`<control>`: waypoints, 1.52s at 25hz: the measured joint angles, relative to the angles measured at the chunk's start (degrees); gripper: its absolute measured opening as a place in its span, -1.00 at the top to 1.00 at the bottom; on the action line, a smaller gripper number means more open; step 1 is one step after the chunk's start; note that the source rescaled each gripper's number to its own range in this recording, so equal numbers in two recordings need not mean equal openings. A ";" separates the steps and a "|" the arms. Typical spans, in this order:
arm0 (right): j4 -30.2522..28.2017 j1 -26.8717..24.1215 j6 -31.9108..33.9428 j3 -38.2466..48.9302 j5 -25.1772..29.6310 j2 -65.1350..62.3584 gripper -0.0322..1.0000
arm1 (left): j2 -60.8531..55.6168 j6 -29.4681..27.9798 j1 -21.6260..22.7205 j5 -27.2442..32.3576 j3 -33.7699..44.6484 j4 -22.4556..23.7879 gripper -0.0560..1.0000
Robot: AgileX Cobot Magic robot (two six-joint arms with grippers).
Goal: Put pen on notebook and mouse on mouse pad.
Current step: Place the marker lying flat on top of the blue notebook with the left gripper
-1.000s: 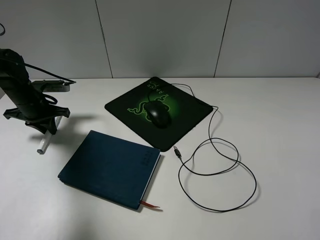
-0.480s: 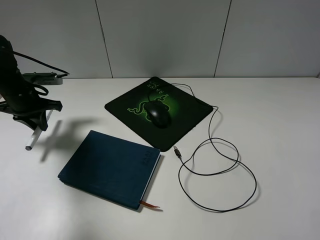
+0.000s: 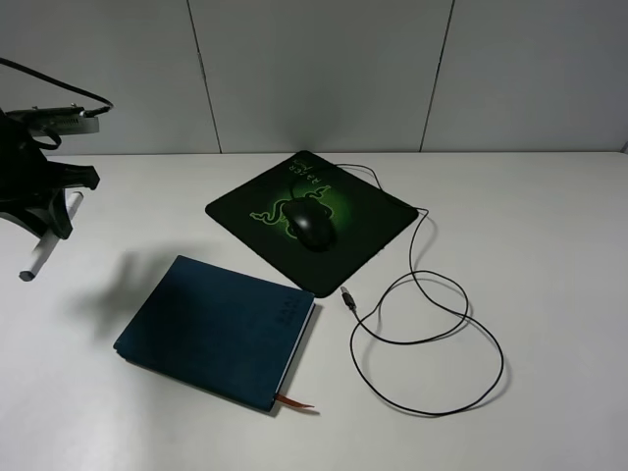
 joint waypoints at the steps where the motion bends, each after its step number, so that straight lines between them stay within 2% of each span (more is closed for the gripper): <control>1: 0.00 0.00 0.00 0.00 0.00 0.00 -1.00 | -0.58 0.15 -0.28 0.74 0.00 -0.35 0.89; 6: 0.00 0.00 0.00 0.00 0.00 0.00 -1.00 | -1.84 0.60 -4.07 2.72 0.00 -0.66 0.89; 12: 0.00 0.00 0.00 0.00 0.00 0.00 -1.00 | -1.84 0.23 -11.76 2.79 0.00 -1.02 0.89; 29: 0.00 0.00 0.00 0.00 0.00 0.00 -1.00 | -1.72 -5.13 -30.70 -1.68 0.00 -1.02 0.89; 38: 0.00 0.00 0.00 0.00 0.00 0.00 -1.00 | 5.47 -7.04 -38.13 -1.82 0.00 -1.02 0.89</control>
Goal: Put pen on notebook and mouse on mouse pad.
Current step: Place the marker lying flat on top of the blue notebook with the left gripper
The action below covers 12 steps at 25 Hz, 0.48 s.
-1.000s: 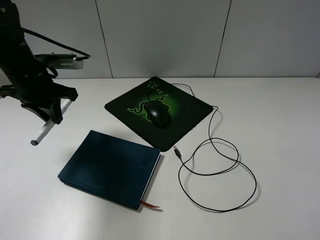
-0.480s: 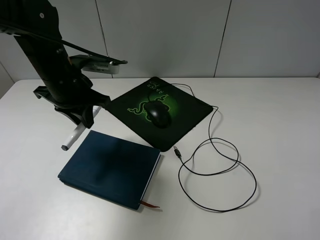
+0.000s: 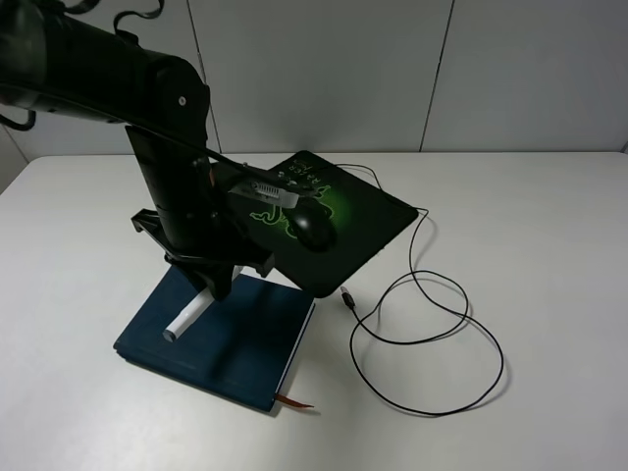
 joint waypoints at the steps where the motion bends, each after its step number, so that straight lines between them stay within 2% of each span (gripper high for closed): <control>1: 0.00 0.00 0.00 0.00 0.00 0.00 -1.00 | 0.70 -0.05 -0.52 -0.10 0.00 0.00 0.89; 12: 0.00 0.00 0.00 0.00 0.00 0.00 -1.00 | 5.09 -1.36 -1.59 -2.67 0.00 0.00 0.89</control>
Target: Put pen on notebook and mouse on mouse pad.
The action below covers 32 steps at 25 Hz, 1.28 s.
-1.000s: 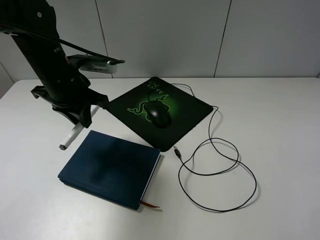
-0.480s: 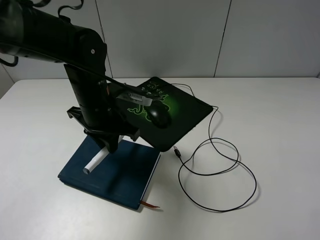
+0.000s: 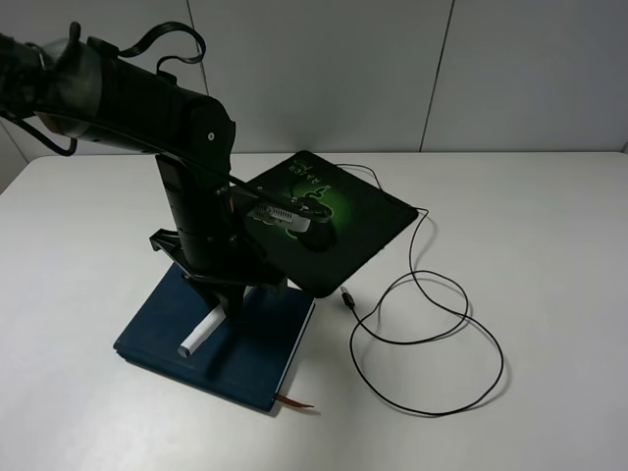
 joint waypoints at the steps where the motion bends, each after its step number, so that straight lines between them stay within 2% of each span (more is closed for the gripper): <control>1: 0.00 0.00 0.00 0.00 0.00 0.00 -1.00 | 0.00 -0.07 0.00 -0.05 0.00 0.00 0.89; 12: 0.00 0.00 0.00 0.00 0.00 0.00 -1.00 | 0.00 -0.13 0.00 0.13 0.00 0.00 0.89; 14: 0.00 0.00 0.00 0.00 0.00 0.00 -1.00 | 0.00 -0.13 0.00 0.19 0.00 0.00 0.83; 16: 0.00 0.00 0.00 0.00 0.00 0.00 -1.00 | 0.00 -0.13 0.00 0.32 0.00 0.00 0.60; 19: 0.00 0.00 0.00 0.00 0.00 0.00 -1.00 | 0.00 -0.13 0.00 0.77 0.00 0.00 -0.03; 22: 0.00 0.00 0.00 0.00 0.00 0.00 -1.00 | 0.00 -0.13 0.00 1.41 0.00 0.00 -0.49; 25: 0.00 0.00 0.00 0.00 0.00 0.00 -1.00 | 0.00 -0.13 0.00 1.87 0.00 0.00 -0.63; 32: 0.00 0.00 0.00 0.00 0.00 0.00 -1.00 | 0.00 -0.13 0.00 2.33 0.00 0.00 -0.69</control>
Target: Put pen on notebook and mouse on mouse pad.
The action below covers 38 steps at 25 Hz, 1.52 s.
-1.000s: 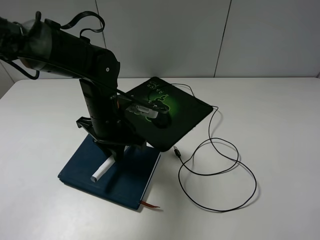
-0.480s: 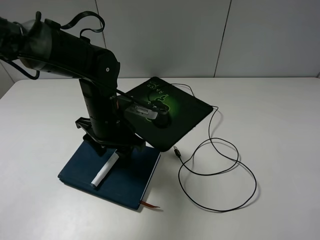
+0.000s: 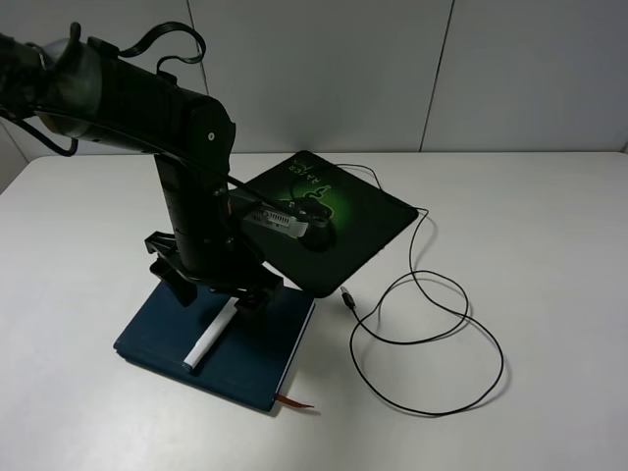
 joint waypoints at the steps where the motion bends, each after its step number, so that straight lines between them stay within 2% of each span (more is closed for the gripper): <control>1: 0.00 0.00 0.00 0.00 0.00 0.00 -1.00 | 0.00 0.00 0.00 0.02 0.00 0.00 -0.69; 21: 0.00 0.00 0.00 0.00 0.00 0.00 -1.00 | -2.99 0.00 0.00 -0.79 0.00 0.00 -0.69; 27: 0.00 0.00 0.00 0.00 0.00 0.00 -1.00 | -2.99 0.00 0.00 -0.72 0.00 0.00 -0.95; 32: 0.00 0.00 0.00 0.00 0.00 0.00 -1.00 | -5.30 0.00 0.00 1.86 0.00 -1.19 -0.99; 38: 0.00 0.00 0.00 0.00 0.00 0.00 -1.00 | -17.12 0.00 0.00 4.90 0.00 0.00 -1.00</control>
